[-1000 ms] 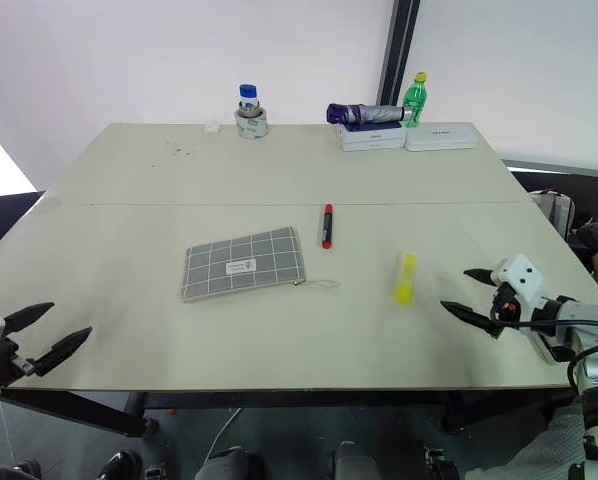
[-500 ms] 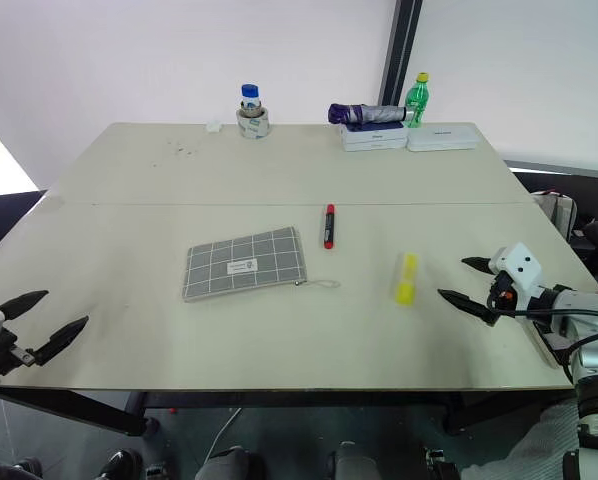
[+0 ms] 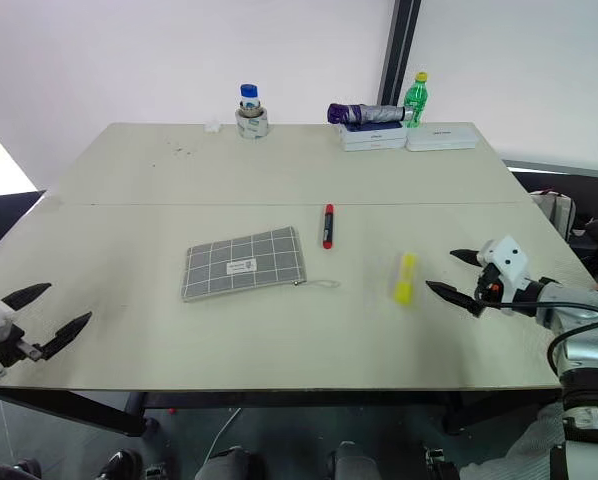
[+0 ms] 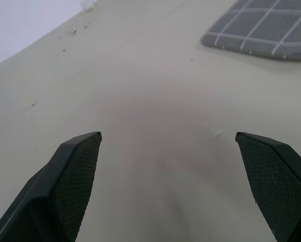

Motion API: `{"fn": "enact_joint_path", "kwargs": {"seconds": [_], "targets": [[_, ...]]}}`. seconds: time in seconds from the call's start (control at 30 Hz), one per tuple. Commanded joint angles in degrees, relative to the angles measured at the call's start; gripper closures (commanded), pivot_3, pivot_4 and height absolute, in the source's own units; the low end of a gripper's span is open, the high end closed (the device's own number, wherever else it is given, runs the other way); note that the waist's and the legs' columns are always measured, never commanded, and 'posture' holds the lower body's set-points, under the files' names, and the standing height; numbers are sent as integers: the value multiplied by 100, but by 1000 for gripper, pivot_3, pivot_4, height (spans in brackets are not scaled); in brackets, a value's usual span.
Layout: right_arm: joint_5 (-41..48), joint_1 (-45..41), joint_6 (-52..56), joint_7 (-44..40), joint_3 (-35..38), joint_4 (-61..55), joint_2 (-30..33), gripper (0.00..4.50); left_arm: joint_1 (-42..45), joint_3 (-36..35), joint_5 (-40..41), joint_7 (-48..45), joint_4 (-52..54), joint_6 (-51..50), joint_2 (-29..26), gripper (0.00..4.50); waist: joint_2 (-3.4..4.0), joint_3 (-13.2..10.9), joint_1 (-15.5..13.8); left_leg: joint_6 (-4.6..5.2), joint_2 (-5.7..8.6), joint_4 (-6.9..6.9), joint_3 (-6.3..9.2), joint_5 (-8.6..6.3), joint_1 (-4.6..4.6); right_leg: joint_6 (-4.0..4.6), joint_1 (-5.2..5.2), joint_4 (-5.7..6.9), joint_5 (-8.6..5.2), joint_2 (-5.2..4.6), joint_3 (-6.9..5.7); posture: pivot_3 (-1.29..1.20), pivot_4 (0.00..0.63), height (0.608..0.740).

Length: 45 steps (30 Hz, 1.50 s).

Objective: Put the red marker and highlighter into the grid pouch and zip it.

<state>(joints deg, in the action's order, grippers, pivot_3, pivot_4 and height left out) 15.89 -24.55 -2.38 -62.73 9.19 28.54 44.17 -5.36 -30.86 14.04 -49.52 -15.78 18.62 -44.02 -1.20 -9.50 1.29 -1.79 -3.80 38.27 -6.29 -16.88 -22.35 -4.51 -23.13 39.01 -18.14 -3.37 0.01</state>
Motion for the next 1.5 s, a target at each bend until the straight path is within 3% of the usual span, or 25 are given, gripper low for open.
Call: {"fn": "enact_joint_path", "kwargs": {"seconds": [0.03, 0.23, 0.4, 0.5, 0.73, 1.13, 1.5], "targets": [[13, -464, 360, 360, -290, -712, -446, 9, 396, 319, -472, 152, -176, 829, -224, 0, 0, 0, 5, -1, -1, 0, 0, 1, 0, 3, -1, 1, 3, 2, 0, 0, 150, 740], [-371, -942, 849, 1013, -1178, -1254, -1642, 9, 1228, 1197, -959, 108, -958, 1583, -264, 0, 1, 1, -18, -3, -1, 0, -5, 2, -7, 4, -11, 3, 4, 0, -3, 0, 150, 740], [-382, -946, 1169, 1149, -1400, -1559, -1979, 9, 1581, 1471, -978, 181, -1393, 1822, -317, 0, 1, 1, -41, -5, -1, 1, -15, 3, -22, 3, -24, 2, 3, -7, -5, 0, 150, 740], [-401, -952, 1258, 1198, -1402, -1644, -1967, 833, 1595, 1549, -993, 160, -1564, 1985, -341, 0, 1, 1, -32, -4, -1, 2, -16, 3, -21, 3, -23, 1, 4, -14, -4, 0, 150, 740], [-1261, -1200, 591, 1678, -1805, -943, -2060, 4394, 1762, 1884, -1175, 224, -1895, 2446, -353, 0, 1, 1, -10, 0, 0, 2, -24, 0, -16, 3, -23, 6, 4, -2, -6, 0, 150, 740], [-2284, -1535, -251, 2490, -2348, 193, -2472, 4463, 2336, 2664, -1962, 464, -2537, 3307, -411, 0, 1, 1, -8, -7, 0, 2, -34, 4, -14, 3, -24, 7, 3, -1, -5, 0, 150, 740], [-2439, -1507, -603, 2382, -2489, 272, -2638, 4463, 3049, 3363, -2520, 884, -3200, 3751, -166, 0, 2, 2, -35, -36, 1, 2, -34, 20, -14, 3, -22, 9, 4, -2, -5, 0, 150, 740]]}}
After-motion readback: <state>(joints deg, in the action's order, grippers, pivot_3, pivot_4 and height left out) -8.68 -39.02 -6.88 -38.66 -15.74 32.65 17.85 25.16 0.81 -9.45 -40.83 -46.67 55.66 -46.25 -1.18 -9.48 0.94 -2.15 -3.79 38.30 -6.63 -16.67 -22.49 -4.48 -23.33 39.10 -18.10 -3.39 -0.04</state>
